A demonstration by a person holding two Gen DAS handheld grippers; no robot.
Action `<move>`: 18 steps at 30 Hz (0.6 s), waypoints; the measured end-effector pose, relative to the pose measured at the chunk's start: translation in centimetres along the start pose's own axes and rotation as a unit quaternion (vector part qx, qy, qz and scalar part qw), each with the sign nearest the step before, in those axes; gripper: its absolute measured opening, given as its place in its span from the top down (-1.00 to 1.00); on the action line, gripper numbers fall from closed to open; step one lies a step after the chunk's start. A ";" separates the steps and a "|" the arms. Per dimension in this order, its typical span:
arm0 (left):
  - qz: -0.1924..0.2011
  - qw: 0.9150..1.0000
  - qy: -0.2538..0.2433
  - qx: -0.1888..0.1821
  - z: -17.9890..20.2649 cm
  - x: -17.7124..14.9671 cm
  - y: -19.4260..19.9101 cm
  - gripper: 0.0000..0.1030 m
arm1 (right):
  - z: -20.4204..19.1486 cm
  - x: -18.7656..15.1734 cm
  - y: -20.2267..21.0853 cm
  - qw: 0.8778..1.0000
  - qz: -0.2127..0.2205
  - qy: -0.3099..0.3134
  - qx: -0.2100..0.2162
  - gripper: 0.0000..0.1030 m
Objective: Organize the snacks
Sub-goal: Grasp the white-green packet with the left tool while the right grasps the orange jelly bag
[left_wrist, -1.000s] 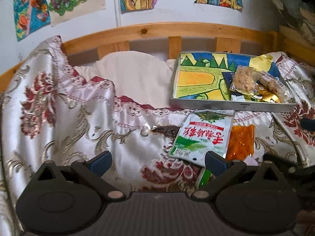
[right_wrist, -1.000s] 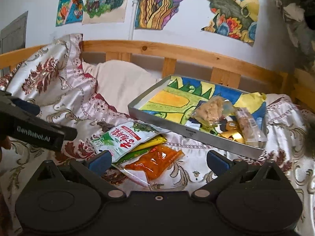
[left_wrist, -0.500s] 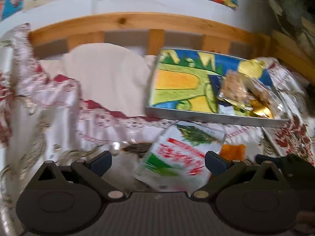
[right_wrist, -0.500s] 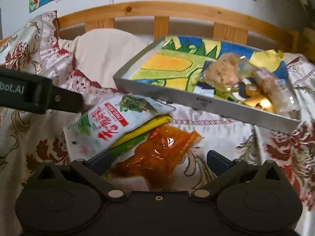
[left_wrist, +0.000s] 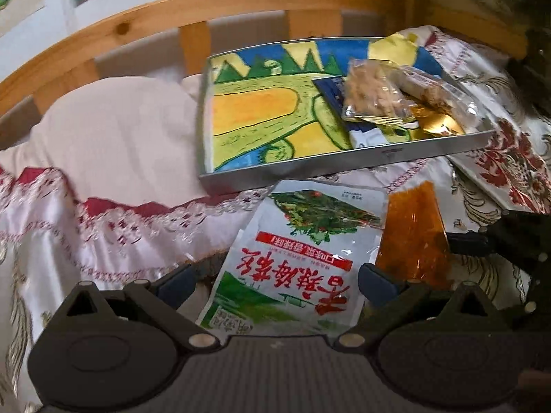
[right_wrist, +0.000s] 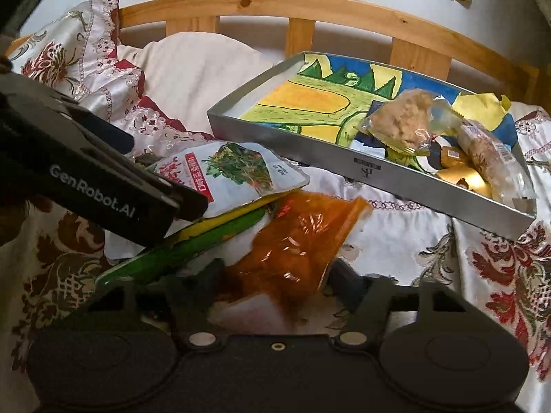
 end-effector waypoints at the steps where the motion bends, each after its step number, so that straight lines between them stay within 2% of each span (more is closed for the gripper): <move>1: 0.004 1.000 -0.002 -0.004 -0.1 0.1 -0.1 -0.99 | 0.1 0.1 0.1 1.000 -0.001 -0.001 -0.001 -0.16; 6: -0.005 1.000 -0.009 -0.025 -0.1 1.0 -1.0 -0.99 | 2.0 0.2 1.0 1.000 -0.005 -0.022 -0.010 -0.10; 11: -0.019 0.998 -0.021 -0.053 0.6 1.3 -1.5 -0.99 | 3.2 0.1 1.1 0.999 -0.013 -0.047 0.009 -0.11; 14: -0.031 0.997 -0.030 -0.067 0.8 1.1 -1.4 -0.99 | 3.1 0.0 1.0 0.999 -0.013 -0.041 0.008 -0.12; 18: -0.045 0.994 -0.009 -0.095 0.9 0.3 -1.1 -0.99 | 3.1 0.1 1.0 0.999 -0.014 -0.036 0.009 -0.12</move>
Point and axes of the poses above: each gripper's, at about its wrist camera, not at the fingertips, and y roughly against the way its jaws point, z to its right, x to its top, the point moved 5 cm from there along -y, roughly the way its jaws point, and after that the axes turned 9 degrees about -z, right-handed, at the moved point
